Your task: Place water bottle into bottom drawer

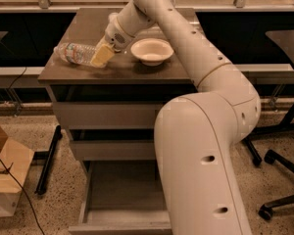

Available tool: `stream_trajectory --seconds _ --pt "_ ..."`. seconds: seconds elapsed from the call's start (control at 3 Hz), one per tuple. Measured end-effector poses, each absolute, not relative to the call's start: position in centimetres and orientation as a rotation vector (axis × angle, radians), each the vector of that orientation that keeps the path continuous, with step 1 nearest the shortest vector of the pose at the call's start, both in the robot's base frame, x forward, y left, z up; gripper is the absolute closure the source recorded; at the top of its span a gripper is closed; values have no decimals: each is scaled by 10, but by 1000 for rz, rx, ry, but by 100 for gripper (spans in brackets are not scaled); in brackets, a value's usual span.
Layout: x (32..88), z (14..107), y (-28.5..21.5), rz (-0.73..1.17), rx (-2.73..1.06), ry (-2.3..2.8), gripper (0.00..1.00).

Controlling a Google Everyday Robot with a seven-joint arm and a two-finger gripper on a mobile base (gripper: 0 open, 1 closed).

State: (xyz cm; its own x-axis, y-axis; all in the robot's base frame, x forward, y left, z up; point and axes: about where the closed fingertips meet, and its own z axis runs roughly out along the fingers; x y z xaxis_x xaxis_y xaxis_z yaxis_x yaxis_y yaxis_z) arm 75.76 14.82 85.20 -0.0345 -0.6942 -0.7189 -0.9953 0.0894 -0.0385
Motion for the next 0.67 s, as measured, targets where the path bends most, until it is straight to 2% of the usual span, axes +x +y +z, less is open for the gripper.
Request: stream_trajectory --seconds 0.33,0.67 --pt "741 879 125 593 -1672 1724 100" --pt "695 918 88 518 -1698 1606 100"
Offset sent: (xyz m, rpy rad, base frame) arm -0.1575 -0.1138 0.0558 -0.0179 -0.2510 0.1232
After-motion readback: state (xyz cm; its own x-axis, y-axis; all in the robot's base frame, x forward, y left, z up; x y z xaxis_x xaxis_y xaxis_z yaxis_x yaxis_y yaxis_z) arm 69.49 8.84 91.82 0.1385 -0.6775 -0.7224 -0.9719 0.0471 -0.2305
